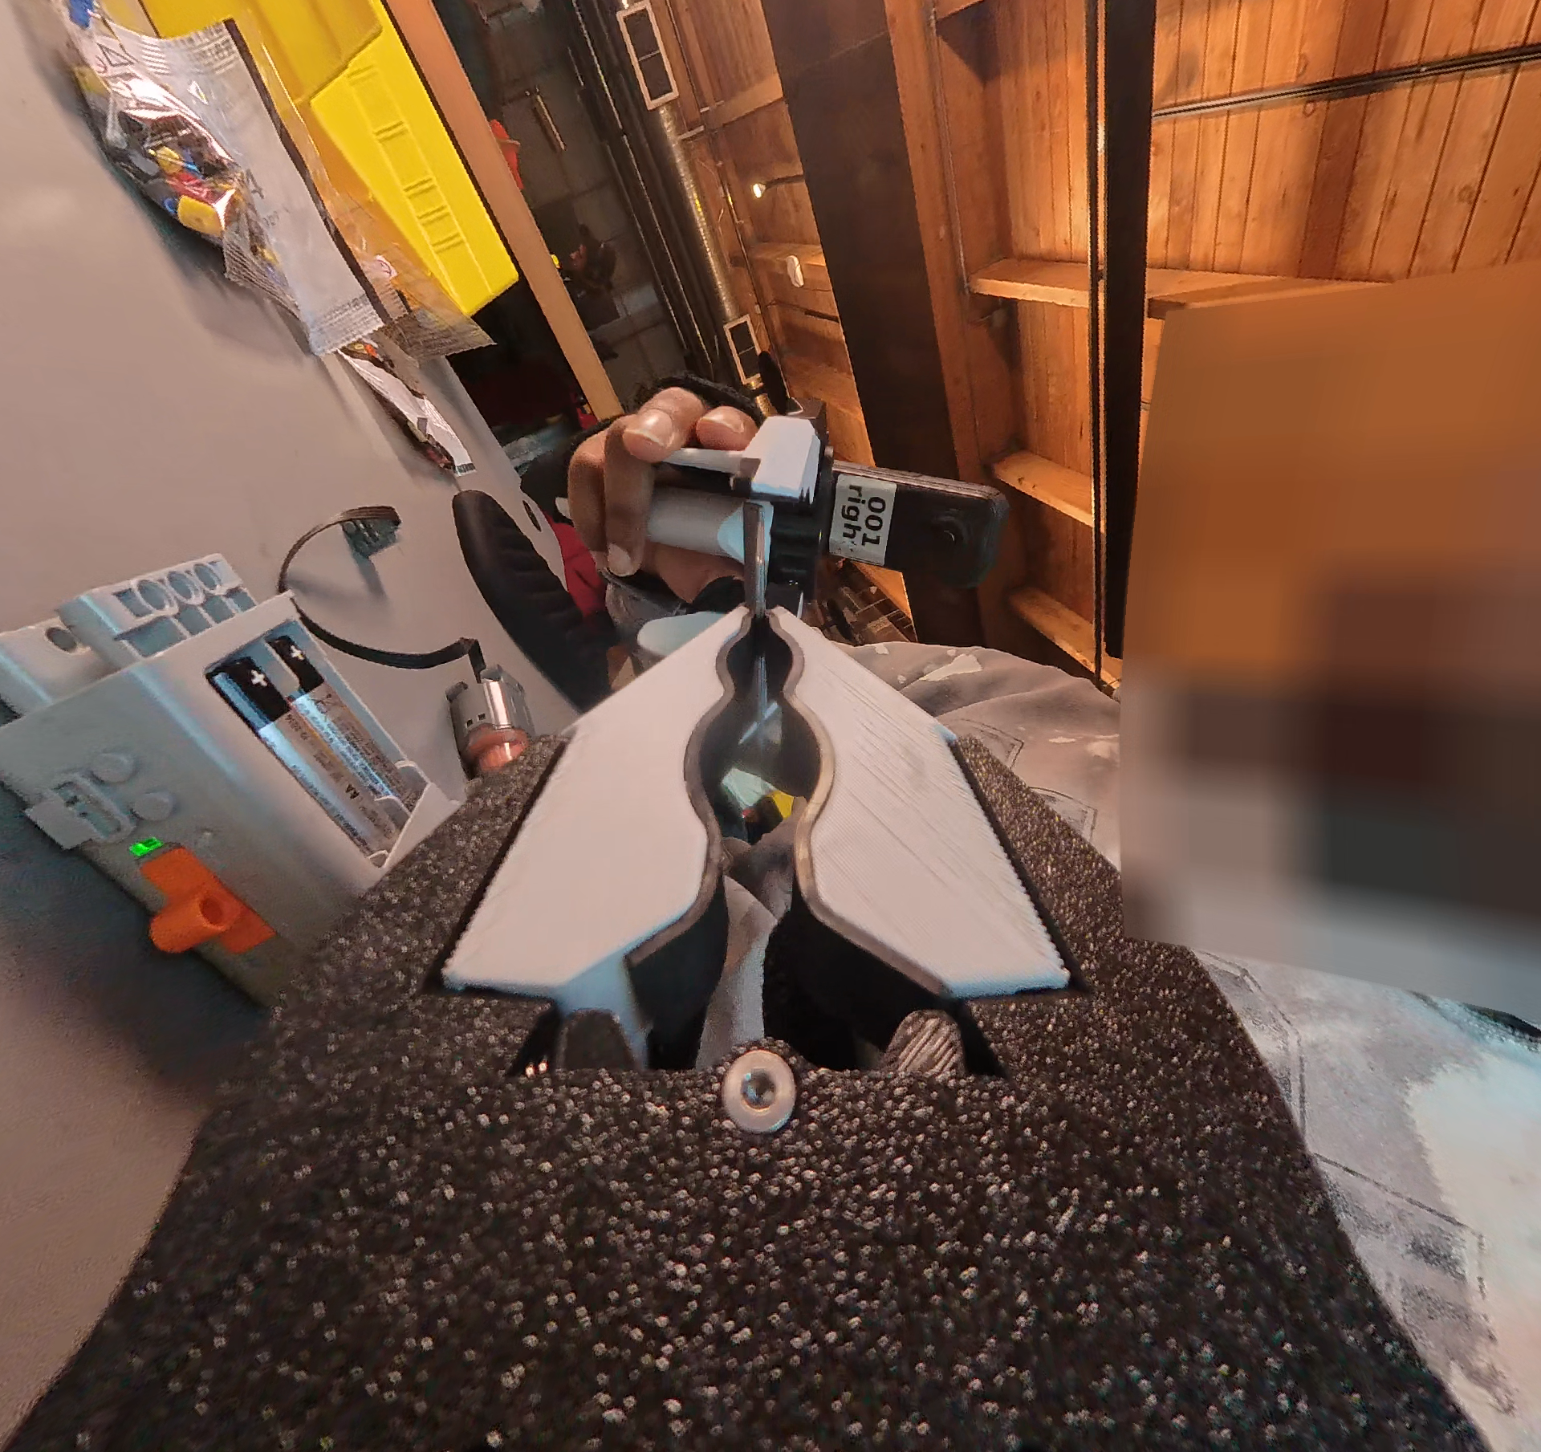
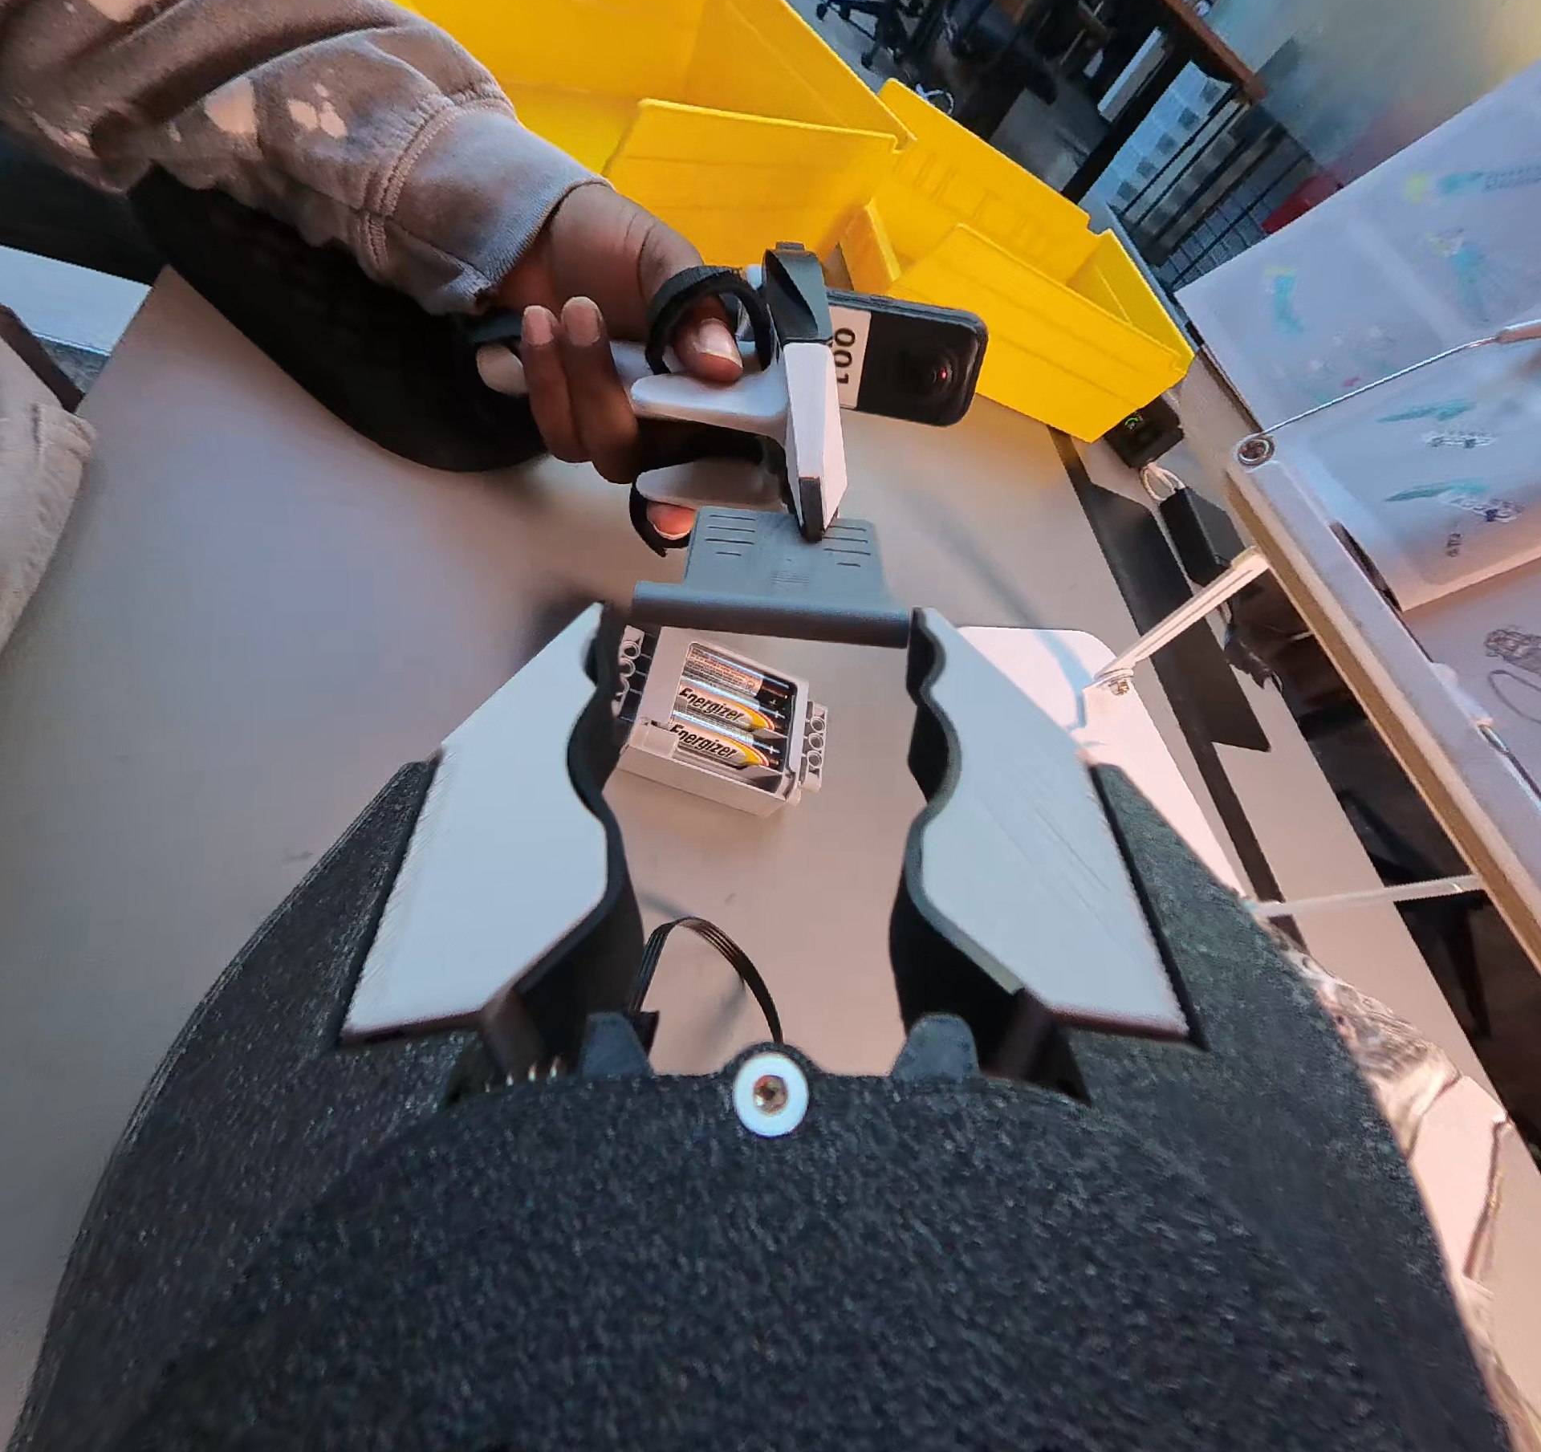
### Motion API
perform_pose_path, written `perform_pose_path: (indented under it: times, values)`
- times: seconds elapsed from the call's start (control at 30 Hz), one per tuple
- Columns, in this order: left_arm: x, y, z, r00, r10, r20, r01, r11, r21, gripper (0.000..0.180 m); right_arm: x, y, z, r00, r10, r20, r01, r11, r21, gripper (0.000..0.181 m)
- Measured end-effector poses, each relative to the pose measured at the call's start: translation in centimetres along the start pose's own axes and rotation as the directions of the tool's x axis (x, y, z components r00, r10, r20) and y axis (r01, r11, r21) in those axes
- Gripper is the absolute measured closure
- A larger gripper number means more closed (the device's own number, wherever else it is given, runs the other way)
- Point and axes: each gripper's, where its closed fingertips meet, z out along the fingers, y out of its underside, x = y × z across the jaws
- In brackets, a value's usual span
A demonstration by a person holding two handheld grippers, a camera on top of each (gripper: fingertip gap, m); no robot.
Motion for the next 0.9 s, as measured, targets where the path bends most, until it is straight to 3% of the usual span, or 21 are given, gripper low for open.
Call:
perform_pose_path:
  times: [0.27, 0.77, 0.83, 0.9]
  values:
    - [-0.2, -0.2, -0.3, 1.0, 0.005, 0.01, -0.005, 1.0, 0.014, 0.18, 0.0, 0.0, 0.1, 0.992, 0.122, 0.036, -0.122, 0.992, 0.01, 0.118]
    - [0.0, -0.9, -0.6, 1.0, -0.021, -0.003, 0.021, 0.997, 0.078, 0.18, 0.6, -0.3, 0.8, 0.99, 0.112, -0.084, -0.109, 0.993, 0.035, 0.117]
    - [-1.1, -1.1, -0.9, 0.995, 0.034, 0.095, -0.04, 0.997, 0.068, 0.179, 0.6, 0.2, 0.9, 0.986, 0.152, -0.07, -0.15, 0.988, 0.022, 0.117]
    - [-1.7, -1.8, -2.0, 0.947, 0.204, 0.248, -0.218, 0.976, 0.026, 0.161, 0.5, 1.4, 0.7, 0.974, 0.222, -0.042, -0.223, 0.975, -0.006, 0.117]
